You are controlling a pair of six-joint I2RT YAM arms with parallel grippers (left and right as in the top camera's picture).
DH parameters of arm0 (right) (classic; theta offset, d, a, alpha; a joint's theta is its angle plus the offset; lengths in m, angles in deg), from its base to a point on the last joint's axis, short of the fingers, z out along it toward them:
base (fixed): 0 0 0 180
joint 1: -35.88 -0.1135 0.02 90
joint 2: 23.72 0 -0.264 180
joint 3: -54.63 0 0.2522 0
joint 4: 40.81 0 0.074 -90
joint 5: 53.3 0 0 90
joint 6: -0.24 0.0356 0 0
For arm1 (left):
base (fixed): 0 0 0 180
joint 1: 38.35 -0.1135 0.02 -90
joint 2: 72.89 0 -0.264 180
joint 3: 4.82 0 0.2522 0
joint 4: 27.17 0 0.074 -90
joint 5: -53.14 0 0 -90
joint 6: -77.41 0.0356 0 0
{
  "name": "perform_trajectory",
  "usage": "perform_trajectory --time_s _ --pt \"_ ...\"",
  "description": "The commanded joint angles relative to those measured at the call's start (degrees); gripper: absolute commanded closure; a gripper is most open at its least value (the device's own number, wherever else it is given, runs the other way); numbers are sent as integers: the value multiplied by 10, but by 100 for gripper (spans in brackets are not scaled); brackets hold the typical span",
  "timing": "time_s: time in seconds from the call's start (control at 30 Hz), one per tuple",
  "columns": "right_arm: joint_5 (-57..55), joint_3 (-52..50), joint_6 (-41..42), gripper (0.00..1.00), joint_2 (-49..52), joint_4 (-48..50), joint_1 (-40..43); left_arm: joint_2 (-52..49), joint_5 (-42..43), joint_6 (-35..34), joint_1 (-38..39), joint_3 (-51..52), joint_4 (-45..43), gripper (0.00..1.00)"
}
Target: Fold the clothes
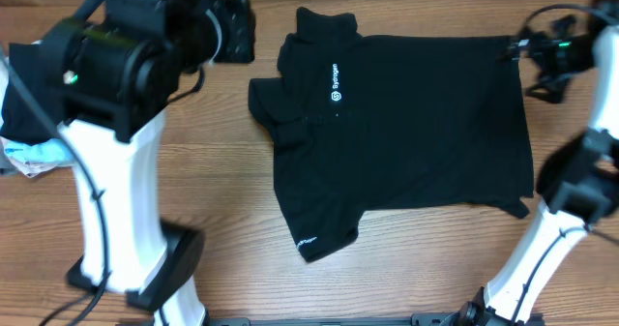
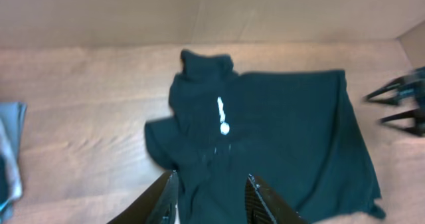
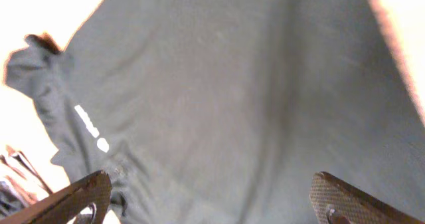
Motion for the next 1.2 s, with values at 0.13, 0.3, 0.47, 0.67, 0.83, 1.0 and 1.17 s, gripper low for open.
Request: perform_trajectory --time_s 0.13,0.3,0.47,0.67,0.83,1.0,1.17 --pt "-171 -11 63 0 -245 -50 16 121 -6 -10 -3 197 1 60" --pt "-196 -83 81 0 -368 -50 30 131 -15 -11 -3 312 1 57" --pt "-197 -230 81 0 -460 -45 79 129 -18 -10 -3 406 -23 57" --pt "-133 -473 86 0 -487 79 140 125 -19 -11 -3 468 -79 57" --pt "-65 -652 86 9 -468 207 168 121 -20 -17 -3 484 -93 55" --pt "-49 -727 100 18 -446 308 211 117 -20 -17 -3 485 -92 52" --pt "-15 -758 96 24 -402 333 228 111 -49 -21 -3 485 -96 50"
